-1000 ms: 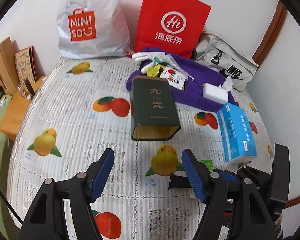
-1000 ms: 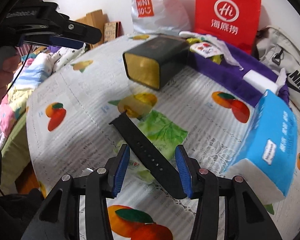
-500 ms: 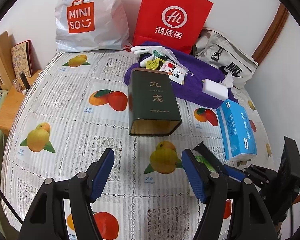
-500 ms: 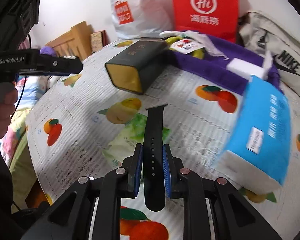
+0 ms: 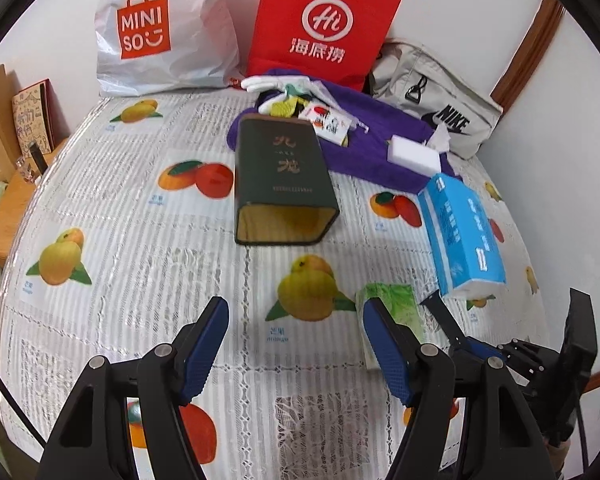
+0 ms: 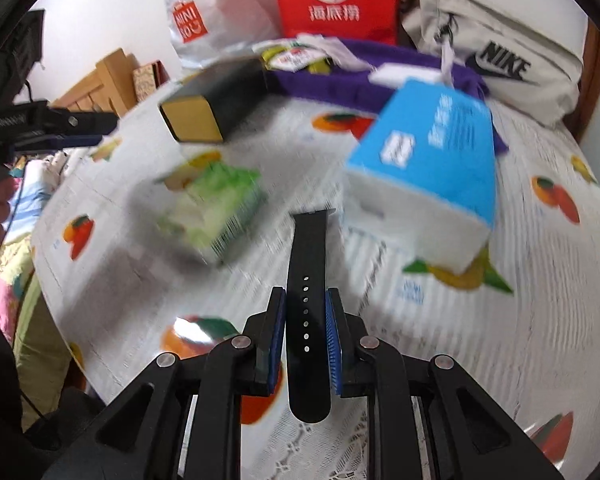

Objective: Organize soft objects
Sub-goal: 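Grasp the green tissue packet with the left tool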

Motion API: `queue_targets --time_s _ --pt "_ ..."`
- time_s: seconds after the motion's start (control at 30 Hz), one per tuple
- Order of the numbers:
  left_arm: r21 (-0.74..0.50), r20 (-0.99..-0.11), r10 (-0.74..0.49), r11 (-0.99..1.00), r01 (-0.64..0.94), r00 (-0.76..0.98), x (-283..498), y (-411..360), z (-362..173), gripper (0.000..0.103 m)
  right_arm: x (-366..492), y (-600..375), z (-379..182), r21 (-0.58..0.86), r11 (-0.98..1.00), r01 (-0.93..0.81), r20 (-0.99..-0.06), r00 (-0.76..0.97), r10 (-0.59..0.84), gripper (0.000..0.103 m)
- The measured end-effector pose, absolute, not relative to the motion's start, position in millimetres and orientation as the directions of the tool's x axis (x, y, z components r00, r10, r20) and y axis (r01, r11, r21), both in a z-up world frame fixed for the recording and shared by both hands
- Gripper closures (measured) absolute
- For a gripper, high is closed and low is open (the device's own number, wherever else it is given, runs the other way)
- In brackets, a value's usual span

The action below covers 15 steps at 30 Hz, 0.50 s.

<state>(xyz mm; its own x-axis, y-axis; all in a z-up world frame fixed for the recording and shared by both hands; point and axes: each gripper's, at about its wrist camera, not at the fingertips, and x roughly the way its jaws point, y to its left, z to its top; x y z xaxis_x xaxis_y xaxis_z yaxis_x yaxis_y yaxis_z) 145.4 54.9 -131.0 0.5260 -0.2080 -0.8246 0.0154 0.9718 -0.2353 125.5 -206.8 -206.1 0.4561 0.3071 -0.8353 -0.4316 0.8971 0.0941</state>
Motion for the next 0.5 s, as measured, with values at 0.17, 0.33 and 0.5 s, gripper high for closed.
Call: queue_targets --time_s 0.17,0.33,0.5 --pt "-0.218 -0.835 -0.195 0.976 0.015 0.515 141.9 52.9 -135.1 0.035 125.2 -203.7 -213.7 0.066 0.897 -0.438 -0.829 0.476 0.293 0.082" --pt "-0.216 -0.841 -0.189 0.976 0.007 0.506 144.0 54.1 -138.1 0.035 125.1 -193.0 -217.1 0.0 0.887 -0.463 -0.82 0.508 0.265 0.081" --pt "-0.221 -0.845 -0.21 0.975 0.036 0.492 146.7 41.0 -142.4 0.035 121.5 -191.7 -217.5 -0.031 0.875 -0.483 -0.807 0.529 0.263 0.083"
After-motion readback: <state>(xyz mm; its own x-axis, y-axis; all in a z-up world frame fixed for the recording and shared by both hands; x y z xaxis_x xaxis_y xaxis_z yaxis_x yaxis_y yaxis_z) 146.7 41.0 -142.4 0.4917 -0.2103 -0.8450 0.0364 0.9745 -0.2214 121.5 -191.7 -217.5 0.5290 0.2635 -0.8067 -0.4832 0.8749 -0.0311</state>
